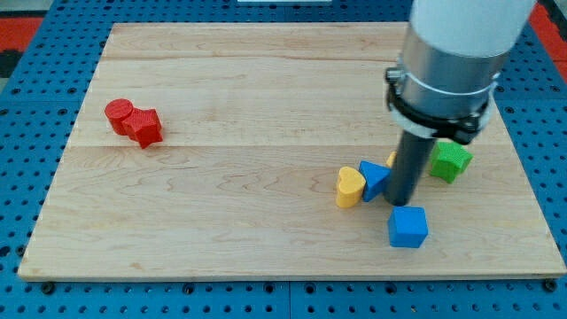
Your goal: Slide the blue cube parallel to the yellow heart
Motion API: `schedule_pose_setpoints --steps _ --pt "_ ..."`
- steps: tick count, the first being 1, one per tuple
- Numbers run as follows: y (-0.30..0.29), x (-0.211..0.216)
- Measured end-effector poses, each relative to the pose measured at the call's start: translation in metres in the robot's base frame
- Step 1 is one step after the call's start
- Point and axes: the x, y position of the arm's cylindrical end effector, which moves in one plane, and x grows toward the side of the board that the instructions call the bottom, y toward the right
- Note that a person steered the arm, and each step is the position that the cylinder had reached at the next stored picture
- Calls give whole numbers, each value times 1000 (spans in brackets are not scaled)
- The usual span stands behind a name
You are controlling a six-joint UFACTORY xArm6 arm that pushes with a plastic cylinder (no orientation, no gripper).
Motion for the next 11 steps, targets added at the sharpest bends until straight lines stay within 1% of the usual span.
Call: schedule_pose_setpoints --steps 1,2,4,5,7,8,11 --pt "63 4" --pt "79 7" --pt "56 53" --pt "51 53" --pt "-36 53" --pt "-68 53" --pt "-90 17"
